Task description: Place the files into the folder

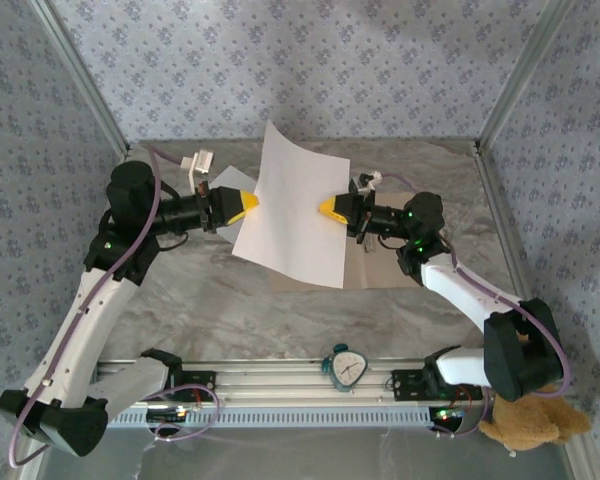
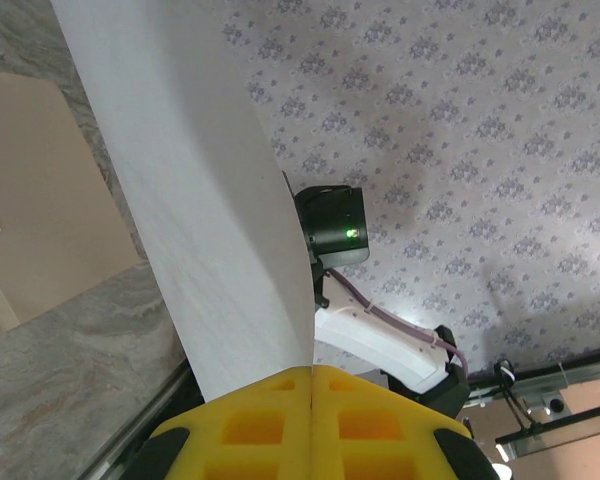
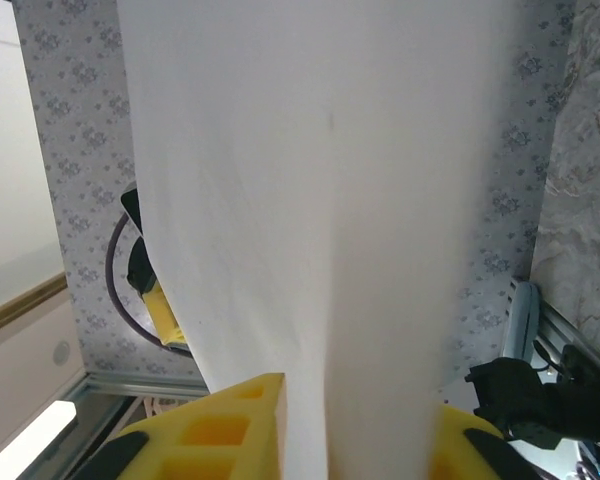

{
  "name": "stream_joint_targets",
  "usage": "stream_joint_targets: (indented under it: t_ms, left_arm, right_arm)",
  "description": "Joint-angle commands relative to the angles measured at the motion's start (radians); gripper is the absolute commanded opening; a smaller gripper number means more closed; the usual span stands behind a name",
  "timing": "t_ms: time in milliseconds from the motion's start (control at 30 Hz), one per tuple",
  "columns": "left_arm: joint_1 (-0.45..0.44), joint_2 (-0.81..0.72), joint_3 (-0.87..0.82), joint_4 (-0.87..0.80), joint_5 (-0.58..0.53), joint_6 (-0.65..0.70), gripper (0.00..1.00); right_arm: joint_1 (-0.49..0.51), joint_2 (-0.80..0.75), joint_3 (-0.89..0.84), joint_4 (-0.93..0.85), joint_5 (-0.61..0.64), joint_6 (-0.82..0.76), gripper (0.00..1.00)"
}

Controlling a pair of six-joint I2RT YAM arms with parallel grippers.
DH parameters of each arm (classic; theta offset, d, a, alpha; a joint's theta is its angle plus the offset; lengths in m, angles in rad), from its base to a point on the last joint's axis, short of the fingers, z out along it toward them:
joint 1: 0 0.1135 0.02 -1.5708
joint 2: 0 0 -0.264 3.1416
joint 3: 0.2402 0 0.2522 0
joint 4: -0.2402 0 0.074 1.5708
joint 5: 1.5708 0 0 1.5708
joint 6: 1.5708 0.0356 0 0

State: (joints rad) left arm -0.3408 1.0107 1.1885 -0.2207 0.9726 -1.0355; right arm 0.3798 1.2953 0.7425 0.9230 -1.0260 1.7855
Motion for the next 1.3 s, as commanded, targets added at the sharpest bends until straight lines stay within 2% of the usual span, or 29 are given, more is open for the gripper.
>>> stream_joint_targets:
  t_ms: [0,233,533,633,767,833,900,967,1000,1100,1267]
  left_arm:
    - [0.001,-0.004,0.031,-0.028,0.032,0.050,0.00]
    - [0.029,-0.004,0.043,-0.057,0.028,0.065,0.00]
    - [0.033,-0.012,0.039,-0.072,0.017,0.079,0.00]
    - [0.033,-0.023,0.036,-0.082,0.008,0.090,0.00]
    - [0.033,-0.033,0.022,-0.091,0.000,0.103,0.01]
    - [0.033,-0.038,0.020,-0.118,-0.012,0.127,0.20]
    - [0.034,-0.038,0.036,-0.181,-0.042,0.183,0.45]
    - [0.034,-0.033,0.051,-0.248,-0.077,0.229,0.68]
    - [0.034,-0.029,0.059,-0.275,-0.097,0.250,0.75]
    - [0.034,-0.017,0.063,-0.342,-0.185,0.302,0.85]
    - [0.020,0.020,0.024,-0.353,-0.317,0.328,0.86]
  right_arm:
    - [-0.005,-0.035,-0.008,0.008,-0.008,-0.036,0.15]
    - [-0.005,-0.077,-0.001,-0.127,-0.029,-0.129,0.21]
    - [-0.010,-0.083,0.005,-0.138,-0.029,-0.134,0.19]
    - [-0.013,-0.083,0.005,-0.142,-0.025,-0.135,0.17]
    - [-0.020,-0.083,0.006,-0.148,-0.022,-0.142,0.08]
    - [-0.027,-0.088,0.011,-0.183,-0.030,-0.174,0.04]
    - [-0.044,-0.103,0.028,-0.294,-0.048,-0.252,0.00]
    - [-0.064,-0.132,0.067,-0.515,-0.063,-0.405,0.00]
    - [-0.076,-0.152,0.105,-0.698,-0.059,-0.536,0.00]
    - [-0.100,-0.180,0.262,-1.240,0.029,-0.941,0.00]
    - [-0.124,-0.167,0.409,-1.594,0.205,-1.176,0.00]
